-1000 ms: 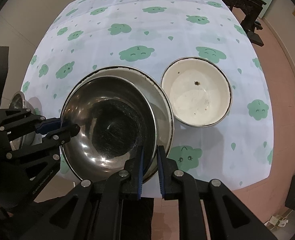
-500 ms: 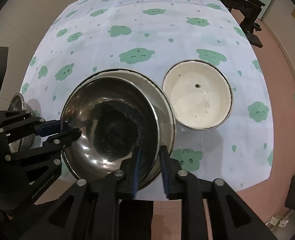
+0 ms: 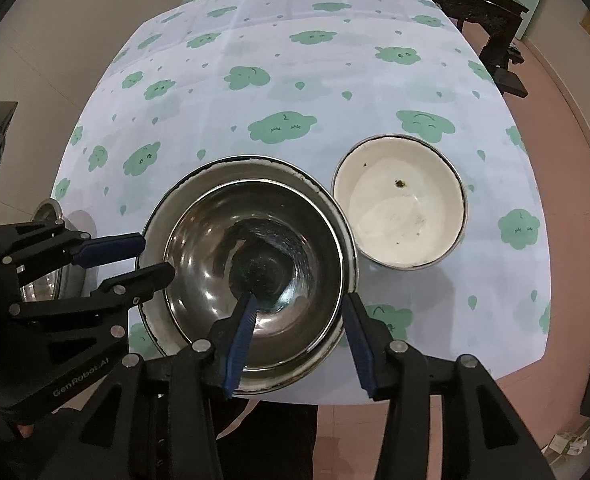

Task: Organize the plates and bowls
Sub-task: 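Open both tools to release the small steel bowl, then move both tools up and over to the white enamel bowl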

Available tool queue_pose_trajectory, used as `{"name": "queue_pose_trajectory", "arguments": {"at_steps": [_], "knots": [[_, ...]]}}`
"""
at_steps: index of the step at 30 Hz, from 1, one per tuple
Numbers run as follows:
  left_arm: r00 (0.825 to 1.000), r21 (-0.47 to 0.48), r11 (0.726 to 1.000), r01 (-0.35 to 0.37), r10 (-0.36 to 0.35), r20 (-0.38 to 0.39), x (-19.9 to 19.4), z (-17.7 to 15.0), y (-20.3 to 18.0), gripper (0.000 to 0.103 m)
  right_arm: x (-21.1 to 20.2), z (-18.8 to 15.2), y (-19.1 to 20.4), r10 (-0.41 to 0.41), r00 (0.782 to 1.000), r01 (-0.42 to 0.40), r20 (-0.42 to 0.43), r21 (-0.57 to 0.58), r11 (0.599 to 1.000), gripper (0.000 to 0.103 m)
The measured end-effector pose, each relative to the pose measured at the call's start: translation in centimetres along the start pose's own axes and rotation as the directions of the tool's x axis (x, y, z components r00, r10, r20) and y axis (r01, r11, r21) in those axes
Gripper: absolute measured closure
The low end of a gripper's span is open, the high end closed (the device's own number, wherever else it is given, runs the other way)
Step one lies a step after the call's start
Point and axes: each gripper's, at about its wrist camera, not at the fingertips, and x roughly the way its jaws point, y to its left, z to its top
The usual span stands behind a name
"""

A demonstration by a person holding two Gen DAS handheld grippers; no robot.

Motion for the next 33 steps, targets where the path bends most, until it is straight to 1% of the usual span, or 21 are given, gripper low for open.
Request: {"name": "queue_pose_trajectory", "arguments": {"at_steps": [4,11,14,15,16,22,28,33], "knots": [[1.0,-0.004,1.0,0.003,-0.003,0.028,-0.6,0.3,0.2,0.07,-0.3,0.0,-0.1,0.007,1.0,-0.007,0.014,0.002,1.0,0.055],[0.999,-0.014,1.0,-0.007,0.008,0.039,-0.8,0.5,0.3,0.068,-0.3,0.0,-0.2,0.009,1.0,-0.009,0.012,0.002,1.0,0.055],[0.999,-0.023,1.0,-0.014,0.015,0.052,-1.1,0.8,0.4,0.061,-0.3,0.0,-0.3,0.009,1.0,-0.009,0.016,0.003,1.0,0.055],[0.998,-0.026,0.999,-0.02,0.022,0.059,-1.2,0.9,0.5,0.057,-0.4,0.1,-0.3,0.009,1.0,-0.009,0.02,0.004,1.0,0.055],[0.998,-0.028,0.999,-0.023,0.025,0.061,-1.2,1.0,0.5,0.056,-0.4,0.1,-0.3,0.008,1.0,-0.008,0.023,0.005,1.0,0.055],[0.997,-0.03,0.999,-0.026,0.028,0.069,-1.4,1.3,0.7,0.056,-0.6,0.3,-0.5,0.01,0.999,-0.01,0.032,0.006,1.0,0.055],[0.997,-0.03,0.999,-0.037,0.039,0.072,-1.5,1.8,0.6,0.054,-1.2,0.5,-0.9,0.012,0.998,-0.013,0.062,0.017,1.0,0.055],[0.996,-0.02,0.999,-0.044,0.045,0.08,-1.5,2.2,0.3,0.054,-1.2,0.6,-1.5,0.011,0.998,-0.013,0.064,0.027,1.0,0.055]]}}
